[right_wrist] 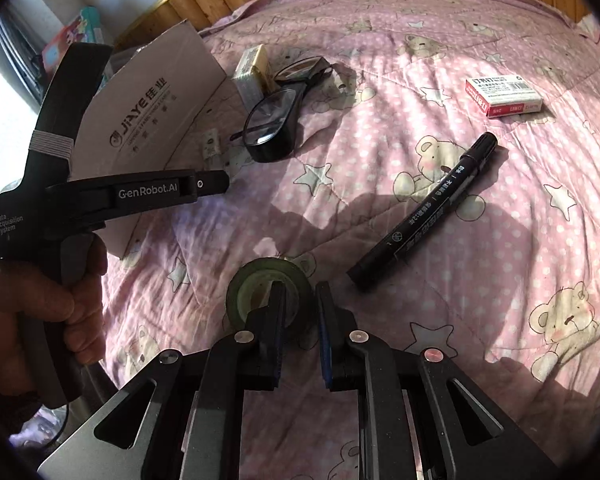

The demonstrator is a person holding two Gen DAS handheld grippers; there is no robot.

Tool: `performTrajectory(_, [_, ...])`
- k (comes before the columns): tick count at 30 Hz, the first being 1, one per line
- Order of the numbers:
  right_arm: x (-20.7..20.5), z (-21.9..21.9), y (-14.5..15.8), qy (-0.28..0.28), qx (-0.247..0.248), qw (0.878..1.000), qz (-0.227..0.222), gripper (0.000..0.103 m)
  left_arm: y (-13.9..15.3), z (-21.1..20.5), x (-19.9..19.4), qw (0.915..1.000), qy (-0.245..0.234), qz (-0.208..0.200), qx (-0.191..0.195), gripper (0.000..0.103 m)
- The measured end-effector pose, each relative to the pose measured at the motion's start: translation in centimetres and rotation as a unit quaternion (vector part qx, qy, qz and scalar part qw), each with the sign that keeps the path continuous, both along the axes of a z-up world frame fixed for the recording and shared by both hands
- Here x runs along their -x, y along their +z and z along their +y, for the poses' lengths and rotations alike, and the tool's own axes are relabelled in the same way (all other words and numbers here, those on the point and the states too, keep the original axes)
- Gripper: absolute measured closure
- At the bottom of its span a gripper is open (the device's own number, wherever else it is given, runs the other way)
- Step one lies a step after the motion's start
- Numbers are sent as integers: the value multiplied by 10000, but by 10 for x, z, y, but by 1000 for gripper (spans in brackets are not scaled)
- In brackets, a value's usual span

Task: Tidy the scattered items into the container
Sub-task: 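Grasp the green tape roll with the right tool while the left tool grasps the clear bottle, then carry the clear bottle and green tape roll with both tools over the box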

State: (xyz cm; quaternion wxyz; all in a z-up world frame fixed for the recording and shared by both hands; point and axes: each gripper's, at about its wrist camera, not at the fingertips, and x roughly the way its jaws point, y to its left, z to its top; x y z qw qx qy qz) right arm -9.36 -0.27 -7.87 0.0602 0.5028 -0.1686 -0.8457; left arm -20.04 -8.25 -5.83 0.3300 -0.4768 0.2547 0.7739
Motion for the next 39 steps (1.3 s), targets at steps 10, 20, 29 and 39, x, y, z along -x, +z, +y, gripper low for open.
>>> performTrajectory(10, [5, -11, -7, 226, -372, 9989, 157, 84, 9, -2, 17, 9988, 277, -122, -395, 56])
performTrajectory(20, [3, -10, -9, 259, -391, 9985, 271, 88, 3, -16, 0, 9992, 64, 384, 7, 83])
performTrajectory(29, [-18, -5, 10, 77, -219, 9989, 401, 88, 21, -51, -36, 9986, -127, 511, 0, 83])
performTrajectory(39, [-40, -28, 33, 181, -382, 9972, 617, 88, 60, -71, -68, 9971, -307, 601, -351, 83])
